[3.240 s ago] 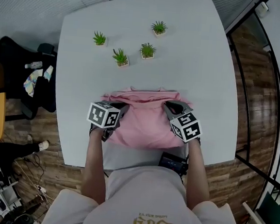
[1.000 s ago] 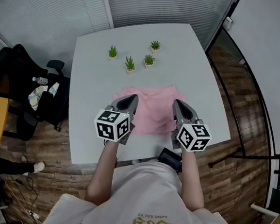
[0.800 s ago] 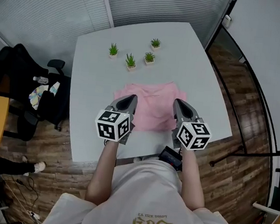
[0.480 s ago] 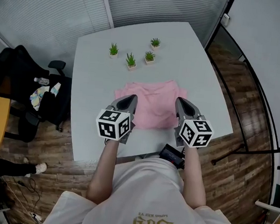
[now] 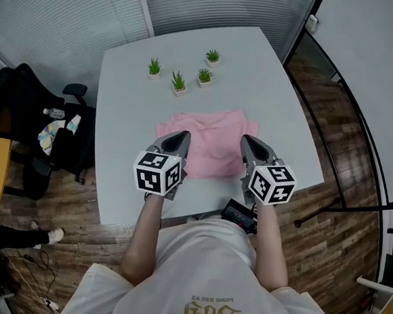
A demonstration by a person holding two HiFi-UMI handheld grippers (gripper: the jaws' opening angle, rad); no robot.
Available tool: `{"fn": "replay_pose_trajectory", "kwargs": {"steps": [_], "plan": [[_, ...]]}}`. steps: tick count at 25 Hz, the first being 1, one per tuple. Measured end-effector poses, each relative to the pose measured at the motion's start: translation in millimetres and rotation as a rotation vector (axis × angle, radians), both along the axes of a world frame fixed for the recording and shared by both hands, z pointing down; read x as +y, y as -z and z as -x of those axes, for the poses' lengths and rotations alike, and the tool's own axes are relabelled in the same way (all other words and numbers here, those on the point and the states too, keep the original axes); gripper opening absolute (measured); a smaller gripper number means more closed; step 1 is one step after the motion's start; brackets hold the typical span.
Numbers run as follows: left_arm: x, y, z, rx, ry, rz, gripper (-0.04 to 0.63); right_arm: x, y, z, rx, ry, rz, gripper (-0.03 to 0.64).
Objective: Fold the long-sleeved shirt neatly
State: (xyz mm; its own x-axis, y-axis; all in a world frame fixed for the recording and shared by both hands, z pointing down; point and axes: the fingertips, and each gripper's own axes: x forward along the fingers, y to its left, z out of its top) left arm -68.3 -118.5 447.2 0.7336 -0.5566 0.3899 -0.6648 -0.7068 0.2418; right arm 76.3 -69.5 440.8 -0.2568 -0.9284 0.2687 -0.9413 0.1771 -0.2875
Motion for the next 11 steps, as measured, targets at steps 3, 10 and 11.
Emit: {"fn": "replay_pose_trajectory", "kwargs": {"steps": [3, 10, 11], "plan": [[0.4, 1.2, 0.2, 0.000, -0.004, 0.001, 0.008, -0.2, -1.0, 0.2, 0.006, 0.006, 0.006, 0.012], [2.5, -0.9, 0.7, -0.004, -0.009, 0.008, 0.008, 3.8, -2.3, -4.9, 0.009, 0.001, 0.015, 0.012], [3.2, -0.2, 0.1, -0.003, -0.009, 0.008, 0.008, 5.1, -2.0, -5.9, 0.008, 0.000, 0.016, 0.012]]}}
